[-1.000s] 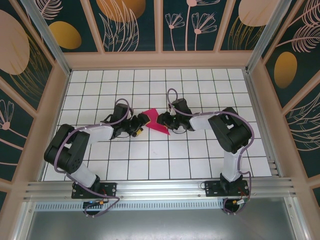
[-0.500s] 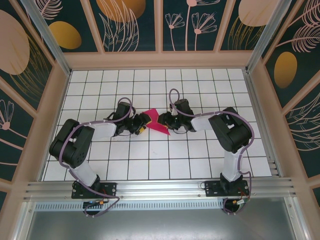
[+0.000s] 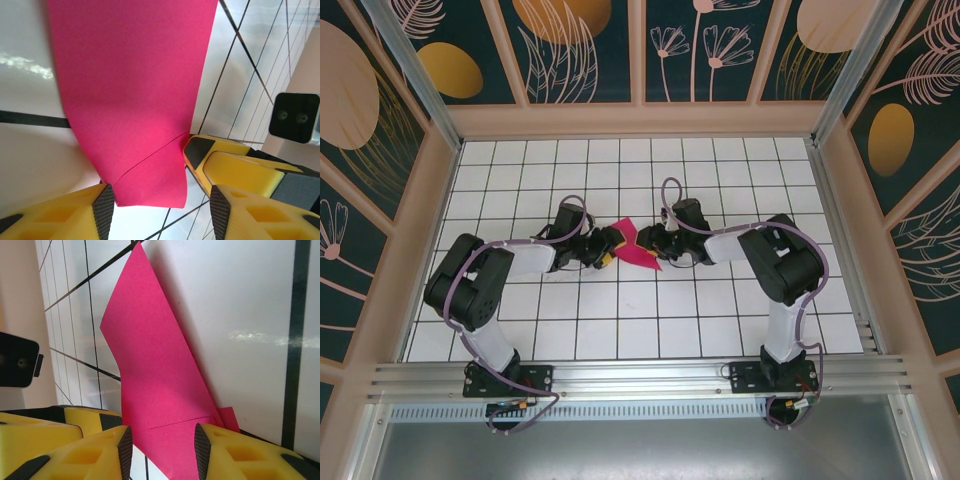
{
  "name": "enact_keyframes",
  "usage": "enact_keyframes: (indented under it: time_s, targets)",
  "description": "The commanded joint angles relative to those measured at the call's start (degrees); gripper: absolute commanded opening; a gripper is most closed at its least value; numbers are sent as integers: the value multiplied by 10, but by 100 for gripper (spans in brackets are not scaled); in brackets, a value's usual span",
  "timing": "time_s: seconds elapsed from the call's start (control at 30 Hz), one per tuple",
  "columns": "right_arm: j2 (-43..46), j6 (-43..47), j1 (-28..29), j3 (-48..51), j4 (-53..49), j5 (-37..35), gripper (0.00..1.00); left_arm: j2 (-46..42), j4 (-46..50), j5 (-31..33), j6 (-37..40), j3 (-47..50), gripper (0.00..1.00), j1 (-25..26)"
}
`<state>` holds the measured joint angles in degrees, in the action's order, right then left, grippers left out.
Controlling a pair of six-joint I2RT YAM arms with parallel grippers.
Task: Fold a paper plane with a square sheet of paper (pick it up from the middle)
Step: Fold the wing for the fifth time at the center of the table.
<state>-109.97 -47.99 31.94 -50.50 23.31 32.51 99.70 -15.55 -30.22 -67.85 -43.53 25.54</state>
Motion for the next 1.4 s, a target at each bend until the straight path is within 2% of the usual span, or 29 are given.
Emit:
enact_keyframes:
  time_s: [0.0, 0.17, 0.33, 0.83, 0.93, 1.13, 1.2, 1.37]
  targets:
    - [-10, -8, -3, 18, -17, 11, 41, 3, -24, -14, -9, -7, 56, 6]
    - [-11, -16, -3, 23, -18, 5, 41, -26, 39, 34, 17, -2, 62, 6]
    - [-13, -25, -3, 26, -16, 6, 41, -41, 48, 43, 12, 9, 66, 5]
    - [-24, -47, -26, 35, 9, 23, 41, 15, 25, 8, -5, -22, 60, 12]
    - [-24, -46, -26, 35, 10, 25, 41, 19, 16, 4, -8, -23, 56, 12]
    - [-19, -38, -25, 37, 10, 23, 41, 26, -11, -5, -14, -27, 39, 12]
    - [-11, -27, -25, 37, 10, 21, 43, 28, -11, -2, -13, -28, 29, 12]
    - [37, 34, -24, 21, -17, -12, 60, 25, -1, 9, -9, -29, 7, 12]
